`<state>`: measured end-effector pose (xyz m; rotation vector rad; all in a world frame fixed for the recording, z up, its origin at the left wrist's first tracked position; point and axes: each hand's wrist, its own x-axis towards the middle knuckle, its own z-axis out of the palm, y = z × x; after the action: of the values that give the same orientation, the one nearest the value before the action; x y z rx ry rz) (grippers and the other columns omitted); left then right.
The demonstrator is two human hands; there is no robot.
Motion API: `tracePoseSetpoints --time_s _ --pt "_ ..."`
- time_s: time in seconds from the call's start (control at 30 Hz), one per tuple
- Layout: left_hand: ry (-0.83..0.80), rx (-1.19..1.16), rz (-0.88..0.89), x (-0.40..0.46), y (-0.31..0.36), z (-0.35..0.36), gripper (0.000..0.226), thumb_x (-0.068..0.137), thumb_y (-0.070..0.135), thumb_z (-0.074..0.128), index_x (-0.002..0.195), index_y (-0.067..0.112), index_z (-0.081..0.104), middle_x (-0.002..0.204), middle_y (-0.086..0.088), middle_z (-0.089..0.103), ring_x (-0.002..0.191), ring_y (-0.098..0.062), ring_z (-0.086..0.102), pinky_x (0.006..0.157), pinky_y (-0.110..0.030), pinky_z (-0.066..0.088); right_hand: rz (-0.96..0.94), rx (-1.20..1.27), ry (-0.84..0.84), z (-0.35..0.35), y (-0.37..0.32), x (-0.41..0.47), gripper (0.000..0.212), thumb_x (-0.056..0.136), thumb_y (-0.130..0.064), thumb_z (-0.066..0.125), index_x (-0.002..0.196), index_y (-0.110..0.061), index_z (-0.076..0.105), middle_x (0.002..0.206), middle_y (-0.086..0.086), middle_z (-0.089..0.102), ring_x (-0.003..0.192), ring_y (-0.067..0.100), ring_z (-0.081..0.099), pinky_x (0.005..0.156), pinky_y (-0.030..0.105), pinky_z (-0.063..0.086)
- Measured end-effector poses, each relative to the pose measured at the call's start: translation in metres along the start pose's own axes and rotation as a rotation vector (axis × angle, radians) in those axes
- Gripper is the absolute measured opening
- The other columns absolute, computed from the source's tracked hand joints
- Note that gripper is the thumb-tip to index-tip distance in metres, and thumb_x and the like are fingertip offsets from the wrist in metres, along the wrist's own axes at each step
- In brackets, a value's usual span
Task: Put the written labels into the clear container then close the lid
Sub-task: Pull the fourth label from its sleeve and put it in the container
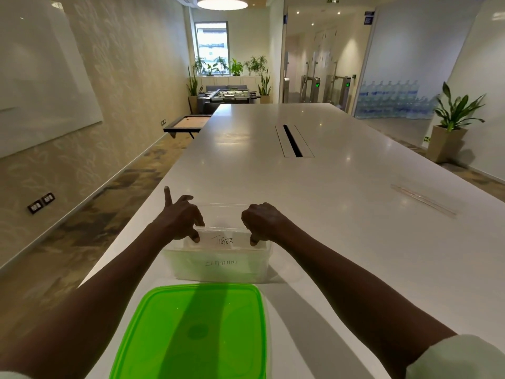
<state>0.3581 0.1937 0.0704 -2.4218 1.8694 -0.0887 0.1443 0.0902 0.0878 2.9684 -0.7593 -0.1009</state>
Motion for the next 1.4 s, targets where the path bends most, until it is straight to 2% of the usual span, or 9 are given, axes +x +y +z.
tracePoseSetpoints --time_s 0.23,0.47,0.57,0.67,0.73,0.9,1.17,1.3,1.4 --pt "-0.013 -0.002 -0.027 -0.004 0.003 0.004 0.048 0.060 0.046 0.082 0.106 0.035 0.070 0.114 0.015 0.069 0.147 -0.019 0.017 0.103 -0.067 -0.022 0.009 -0.007 -0.020 -0.001 -0.004 -0.003 0.028 0.070 -0.019 0.085 0.088 -0.009 0.065 0.092 0.006 0.073 0.066 0.019 0.055 0.064 0.028 0.039" --pt "0.036 -0.133 -0.044 -0.007 -0.004 0.000 0.052 0.060 0.050 0.082 0.107 0.035 0.068 0.116 0.017 0.068 0.146 -0.018 0.020 0.107 -0.068 -0.012 0.018 0.113 0.040 -0.002 -0.002 -0.012 0.035 0.076 -0.028 0.081 0.094 -0.002 0.065 0.098 0.012 0.070 0.073 0.023 0.058 0.063 0.029 0.043" --pt "0.112 -0.215 -0.038 -0.009 -0.007 -0.014 0.042 0.057 0.055 0.081 0.094 0.037 0.071 0.106 0.018 0.071 0.138 -0.013 0.032 0.109 -0.070 -0.002 0.027 0.178 0.155 -0.010 0.001 -0.018 0.043 0.081 -0.032 0.076 0.109 -0.001 0.066 0.108 0.015 0.070 0.091 0.029 0.067 0.075 0.035 0.054" --pt "0.252 -0.385 0.004 -0.012 -0.005 -0.034 0.044 0.051 0.064 0.076 0.083 0.034 0.074 0.100 0.011 0.075 0.115 -0.009 0.056 0.109 -0.051 0.029 0.025 0.170 0.324 -0.020 0.007 -0.026 0.045 0.085 -0.038 0.070 0.114 -0.004 0.066 0.107 0.013 0.072 0.103 0.030 0.065 0.087 0.042 0.054" --pt "0.355 -0.502 0.043 -0.011 0.001 -0.044 0.048 0.052 0.062 0.076 0.085 0.027 0.076 0.100 0.003 0.076 0.102 -0.012 0.066 0.091 -0.029 0.041 0.038 0.174 0.463 -0.025 0.014 -0.033 0.043 0.086 -0.039 0.067 0.113 -0.005 0.066 0.103 0.012 0.073 0.103 0.029 0.063 0.086 0.042 0.054" --pt "0.587 -0.600 0.081 0.006 0.037 -0.060 0.026 0.070 0.039 0.081 0.086 0.020 0.076 0.087 0.001 0.076 0.071 0.003 0.063 0.072 -0.022 0.047 0.096 0.163 0.729 -0.034 0.038 -0.056 0.038 0.088 -0.033 0.066 0.115 -0.008 0.067 0.100 0.009 0.075 0.101 0.028 0.063 0.080 0.037 0.053" --pt "0.572 -0.604 0.180 0.046 0.130 -0.074 0.018 0.074 0.034 0.079 0.086 0.021 0.076 0.085 0.006 0.075 0.065 0.017 0.057 0.068 -0.003 0.038 0.225 0.137 0.733 -0.018 0.103 -0.099 0.033 0.089 -0.030 0.064 0.115 -0.009 0.067 0.100 0.008 0.075 0.101 0.028 0.062 0.079 0.035 0.052" --pt "0.523 -0.606 0.224 0.066 0.179 -0.073 0.021 0.074 0.030 0.080 0.091 0.017 0.076 0.087 0.002 0.075 0.067 0.006 0.062 0.068 -0.006 0.044 0.285 0.131 0.686 -0.003 0.145 -0.124 0.031 0.089 -0.028 0.063 0.113 -0.010 0.067 0.099 0.008 0.075 0.100 0.028 0.062 0.078 0.034 0.051" --pt "0.483 -0.639 0.228 0.082 0.214 -0.071 0.022 0.074 0.029 0.080 0.092 0.016 0.076 0.089 0.001 0.076 0.074 -0.007 0.067 0.075 -0.021 0.054 0.324 0.134 0.656 0.007 0.176 -0.141 0.030 0.088 -0.027 0.063 0.111 -0.009 0.068 0.096 0.009 0.075 0.098 0.029 0.061 0.075 0.033 0.049"
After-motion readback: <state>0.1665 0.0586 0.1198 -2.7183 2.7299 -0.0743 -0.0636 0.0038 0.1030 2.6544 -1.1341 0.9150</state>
